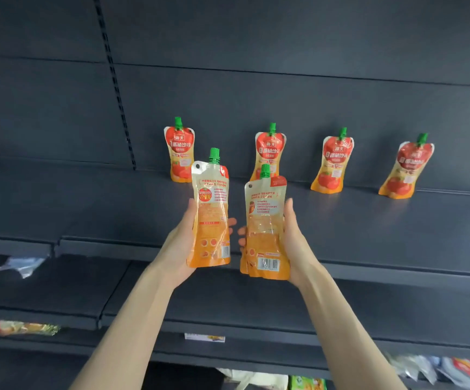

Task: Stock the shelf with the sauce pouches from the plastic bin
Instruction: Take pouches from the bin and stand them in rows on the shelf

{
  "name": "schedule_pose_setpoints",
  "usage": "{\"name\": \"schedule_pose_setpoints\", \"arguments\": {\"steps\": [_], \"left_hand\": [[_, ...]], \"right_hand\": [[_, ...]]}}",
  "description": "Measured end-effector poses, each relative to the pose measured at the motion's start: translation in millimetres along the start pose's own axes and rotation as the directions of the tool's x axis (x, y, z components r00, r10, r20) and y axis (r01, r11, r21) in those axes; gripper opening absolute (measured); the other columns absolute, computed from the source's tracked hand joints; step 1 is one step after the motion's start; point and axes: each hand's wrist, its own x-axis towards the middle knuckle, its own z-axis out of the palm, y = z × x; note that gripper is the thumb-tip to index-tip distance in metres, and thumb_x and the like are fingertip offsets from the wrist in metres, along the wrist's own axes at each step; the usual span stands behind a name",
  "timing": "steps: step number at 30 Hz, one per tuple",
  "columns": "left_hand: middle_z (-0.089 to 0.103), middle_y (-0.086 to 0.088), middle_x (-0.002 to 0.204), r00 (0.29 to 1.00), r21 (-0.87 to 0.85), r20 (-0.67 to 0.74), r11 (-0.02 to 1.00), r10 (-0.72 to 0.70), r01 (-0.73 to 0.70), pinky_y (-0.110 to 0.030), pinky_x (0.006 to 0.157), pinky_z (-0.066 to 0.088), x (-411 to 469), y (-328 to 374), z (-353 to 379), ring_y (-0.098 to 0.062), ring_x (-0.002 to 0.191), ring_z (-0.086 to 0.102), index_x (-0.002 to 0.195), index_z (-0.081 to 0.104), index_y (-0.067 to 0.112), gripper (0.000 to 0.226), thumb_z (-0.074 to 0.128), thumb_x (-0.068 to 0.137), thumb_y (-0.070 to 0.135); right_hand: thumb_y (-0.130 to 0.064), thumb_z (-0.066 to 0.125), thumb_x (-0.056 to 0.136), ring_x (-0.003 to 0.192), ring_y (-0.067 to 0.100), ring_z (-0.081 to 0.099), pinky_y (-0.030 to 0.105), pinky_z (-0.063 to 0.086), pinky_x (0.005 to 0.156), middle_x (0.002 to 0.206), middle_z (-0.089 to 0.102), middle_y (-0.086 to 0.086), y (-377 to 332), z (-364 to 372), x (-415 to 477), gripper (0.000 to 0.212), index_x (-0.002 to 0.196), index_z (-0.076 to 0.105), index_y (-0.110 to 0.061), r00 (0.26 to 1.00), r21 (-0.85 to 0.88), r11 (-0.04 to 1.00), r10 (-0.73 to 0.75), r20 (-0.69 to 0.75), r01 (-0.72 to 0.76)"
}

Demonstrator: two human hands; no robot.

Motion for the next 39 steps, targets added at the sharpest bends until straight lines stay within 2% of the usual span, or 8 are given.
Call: {"name": "schedule_pose_setpoints", "arguments": {"steps": [8, 11, 13, 16, 21, 27, 30, 39], "left_hand": [[0.064, 0.004, 0.122, 0.998, 0.08, -0.032, 0.995, 0.057, -0.055, -0.043, 0.092, 0.051, 60.5, 24.9, -38.9, -0.017, 0.111, 0.062, 0.131, 0.049, 0.036, 0.074, 0.061, 0.067, 0.068], [0.072, 0.003, 0.104, 0.993, 0.14, -0.06, 0.986, 0.102, -0.093, -0.033, 0.073, 0.057, 87.6, 31.0, -52.0, -0.016, 0.095, 0.069, 0.118, 0.06, 0.031, 0.059, 0.065, 0.069, 0.063], [0.073, 0.005, 0.097, 0.988, 0.161, -0.08, 0.98, 0.133, -0.119, -0.026, 0.064, 0.055, 106.2, 32.1, -60.2, -0.012, 0.087, 0.07, 0.109, 0.064, 0.03, 0.053, 0.067, 0.067, 0.061], [0.071, 0.004, 0.104, 0.973, 0.156, -0.141, 0.974, 0.185, -0.162, -0.031, 0.074, 0.053, 134.1, 30.3, -71.6, -0.013, 0.093, 0.069, 0.109, 0.059, 0.031, 0.055, 0.069, 0.063, 0.06], [0.072, -0.002, 0.096, 0.912, 0.291, -0.254, 0.925, 0.322, -0.245, -0.021, 0.067, 0.052, 169.2, 28.7, -87.8, -0.013, 0.08, 0.071, 0.106, 0.049, 0.025, 0.055, 0.072, 0.066, 0.054], [0.054, 0.025, 0.112, 0.936, 0.34, -0.22, 0.921, 0.274, -0.19, -0.022, 0.08, 0.044, 198.0, 36.6, -109.3, 0.001, 0.105, 0.055, 0.124, 0.034, 0.039, 0.065, 0.057, 0.071, 0.068], [0.055, 0.02, 0.115, 0.937, 0.371, -0.217, 0.911, 0.273, -0.18, -0.029, 0.085, 0.048, 208.8, 36.6, -121.9, -0.005, 0.108, 0.055, 0.126, 0.036, 0.035, 0.055, 0.06, 0.081, 0.055], [0.062, 0.014, 0.107, 0.901, 0.303, -0.225, 0.906, 0.37, -0.296, -0.016, 0.072, 0.05, 231.2, 33.2, -140.8, 0.0, 0.097, 0.062, 0.108, 0.05, 0.034, 0.037, 0.072, 0.081, 0.022]], "right_hand": [[-0.076, 0.06, 0.057, 0.078, 0.022, 0.071, 0.034, 0.058, 0.066, 0.081, 0.073, 0.006, -17.4, 19.2, 77.9, 0.072, 0.102, 0.066, -0.02, 0.993, -0.112, 0.993, -0.059, -0.101, 0.047], [-0.078, 0.067, 0.047, 0.069, 0.017, 0.069, 0.032, 0.058, 0.067, 0.069, 0.069, -0.001, -22.3, 21.1, 111.3, 0.079, 0.097, 0.064, -0.017, 0.983, -0.174, 0.98, -0.125, -0.138, 0.1], [-0.076, 0.067, 0.053, 0.066, 0.015, 0.067, 0.03, 0.058, 0.065, 0.07, 0.066, -0.002, -24.1, 20.0, 132.5, 0.073, 0.093, 0.06, -0.016, 0.976, -0.191, 0.971, -0.168, -0.137, 0.14], [-0.066, 0.064, 0.071, 0.064, 0.012, 0.065, 0.026, 0.053, 0.059, 0.075, 0.067, 0.0, -24.7, 16.5, 160.8, 0.054, 0.094, 0.054, -0.018, 0.963, -0.237, 0.949, -0.239, -0.123, 0.205], [-0.053, 0.067, 0.077, 0.08, 0.007, 0.062, 0.025, 0.049, 0.071, 0.089, 0.063, -0.005, -23.6, 12.8, 198.8, 0.046, 0.106, 0.054, -0.02, 0.953, -0.251, 0.949, -0.24, -0.187, 0.19], [-0.034, 0.068, 0.083, 0.097, 0.018, 0.066, 0.032, 0.052, 0.077, 0.105, 0.067, 0.001, -23.4, 17.4, 233.2, 0.036, 0.114, 0.054, -0.021, 0.942, -0.129, 0.973, -0.218, -0.256, 0.19], [-0.025, 0.068, 0.085, 0.099, 0.019, 0.067, 0.031, 0.054, 0.078, 0.105, 0.069, 0.001, -21.5, 23.2, 244.5, 0.03, 0.112, 0.057, -0.019, 0.909, -0.192, 0.946, -0.309, -0.279, 0.262], [-0.015, 0.068, 0.086, 0.097, 0.01, 0.066, 0.021, 0.053, 0.078, 0.106, 0.069, 0.001, -21.5, 38.7, 274.0, 0.031, 0.116, 0.059, -0.014, 0.834, -0.413, 0.845, -0.474, -0.281, 0.341]]}}
